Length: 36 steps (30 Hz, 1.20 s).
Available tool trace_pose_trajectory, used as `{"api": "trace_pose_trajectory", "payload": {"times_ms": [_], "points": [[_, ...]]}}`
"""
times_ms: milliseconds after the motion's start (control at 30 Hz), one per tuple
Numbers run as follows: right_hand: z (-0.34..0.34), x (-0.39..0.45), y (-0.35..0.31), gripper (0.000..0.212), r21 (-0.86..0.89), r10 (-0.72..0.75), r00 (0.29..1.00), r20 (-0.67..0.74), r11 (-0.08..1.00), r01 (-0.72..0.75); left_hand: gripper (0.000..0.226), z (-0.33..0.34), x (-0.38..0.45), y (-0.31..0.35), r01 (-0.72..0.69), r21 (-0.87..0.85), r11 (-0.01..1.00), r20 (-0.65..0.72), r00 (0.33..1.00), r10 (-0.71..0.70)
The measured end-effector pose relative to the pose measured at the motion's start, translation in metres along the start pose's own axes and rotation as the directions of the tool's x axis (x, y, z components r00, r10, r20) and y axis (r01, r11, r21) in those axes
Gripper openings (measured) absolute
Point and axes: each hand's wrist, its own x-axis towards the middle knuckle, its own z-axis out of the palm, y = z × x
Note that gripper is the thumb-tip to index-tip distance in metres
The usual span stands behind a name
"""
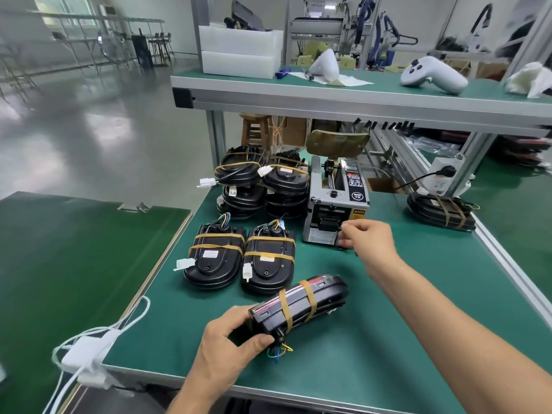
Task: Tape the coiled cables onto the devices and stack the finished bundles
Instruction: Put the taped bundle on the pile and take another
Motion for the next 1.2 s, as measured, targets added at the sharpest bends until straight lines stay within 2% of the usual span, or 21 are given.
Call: {"api": "trace_pose_trajectory", "payload": {"times_ms": [167,367,533,800,1100,1200], "points": [[0.031,0.017,0.005,0.014,0.048,0.074,0.993,-0.094,0.996,-0.07,0.049,0.001,0.001,-0.002,-0.073,-0.021,0.997,0.029,0.997,0.074],[0.043,0.023,0.002,0.023,0.05,0.105,0.976,-0.19,0.994,-0.097,0.049,-0.001,0.002,-0.005,-0.118,-0.014,0.993,0.049,0.992,0.118],[0.05,0.025,-0.005,0.016,0.191,0.229,0.938,-0.258,0.964,-0.183,0.049,0.0,0.003,-0.003,-0.148,-0.007,0.989,0.045,0.988,0.148],[0.06,0.031,-0.01,0.012,0.368,0.358,0.894,-0.271,0.896,-0.248,0.049,-0.001,0.002,-0.003,-0.169,-0.023,0.985,0.056,0.984,0.17],[0.067,0.037,-0.011,0.009,0.447,0.433,0.852,-0.295,0.851,-0.277,0.048,-0.001,0.003,-0.006,-0.176,-0.031,0.984,0.051,0.983,0.177],[0.064,0.032,-0.016,0.009,0.404,0.429,0.864,-0.263,0.862,-0.305,0.048,-0.001,0.003,-0.008,-0.184,-0.018,0.983,0.054,0.981,0.185]]}}
